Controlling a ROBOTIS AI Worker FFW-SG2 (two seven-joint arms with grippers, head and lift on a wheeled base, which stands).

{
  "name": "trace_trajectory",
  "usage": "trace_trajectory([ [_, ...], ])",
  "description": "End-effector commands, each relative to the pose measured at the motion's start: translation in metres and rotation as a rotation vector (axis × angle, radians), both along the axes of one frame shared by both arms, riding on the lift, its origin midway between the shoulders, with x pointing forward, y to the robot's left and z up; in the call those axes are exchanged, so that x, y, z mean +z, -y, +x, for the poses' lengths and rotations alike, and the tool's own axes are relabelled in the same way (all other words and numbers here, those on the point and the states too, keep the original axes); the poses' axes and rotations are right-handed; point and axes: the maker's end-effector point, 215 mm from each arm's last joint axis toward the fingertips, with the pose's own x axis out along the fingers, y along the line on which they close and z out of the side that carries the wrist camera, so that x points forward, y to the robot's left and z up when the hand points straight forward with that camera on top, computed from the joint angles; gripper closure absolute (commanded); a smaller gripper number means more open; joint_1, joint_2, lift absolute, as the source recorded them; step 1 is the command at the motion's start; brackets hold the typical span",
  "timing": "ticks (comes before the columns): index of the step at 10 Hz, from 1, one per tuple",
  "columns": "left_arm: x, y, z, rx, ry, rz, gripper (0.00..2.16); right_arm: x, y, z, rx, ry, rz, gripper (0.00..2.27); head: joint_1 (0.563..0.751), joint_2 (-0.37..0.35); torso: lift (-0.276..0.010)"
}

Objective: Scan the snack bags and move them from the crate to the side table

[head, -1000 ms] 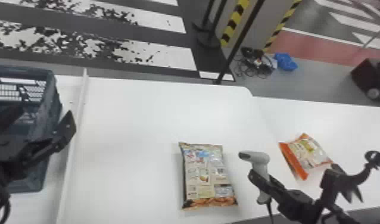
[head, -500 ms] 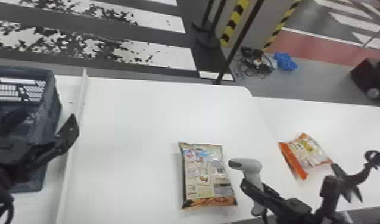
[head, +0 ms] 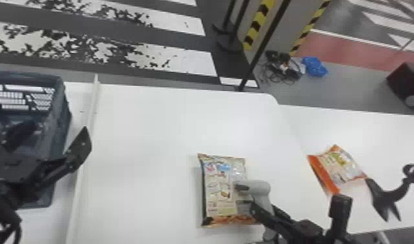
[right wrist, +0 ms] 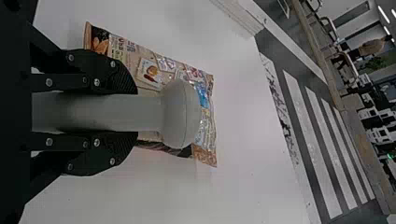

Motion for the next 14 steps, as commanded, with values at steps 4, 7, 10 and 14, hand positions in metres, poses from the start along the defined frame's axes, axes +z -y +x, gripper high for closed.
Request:
trace_trajectory([
  [4,-0.003,-0.004,-0.005,0.004,-0.005,0.006,0.04,-0.029,-0.01,0.001,0.039,-0.036,-0.025,2.14,0.695,-0.315,-0.087],
  [7,0.0,-0.003,-0.005,0.003,-0.001,0.004,0.04,0.001,0.012,0.01,0.003,0.008,-0.022,2.14,0.695,-0.315,-0.087],
  [10,0.0,-0.003,-0.007,0.004,-0.002,0.005,0.04,0.029,0.06,0.036,-0.056,0.031,-0.035,2.14,0.695,-0.35,-0.087],
  [14,-0.001,0.013,-0.011,-0.024,-0.008,0.021,0.04,0.032,0.14,0.111,-0.146,0.016,-0.103,2.14,0.695,-0.35,-0.087],
])
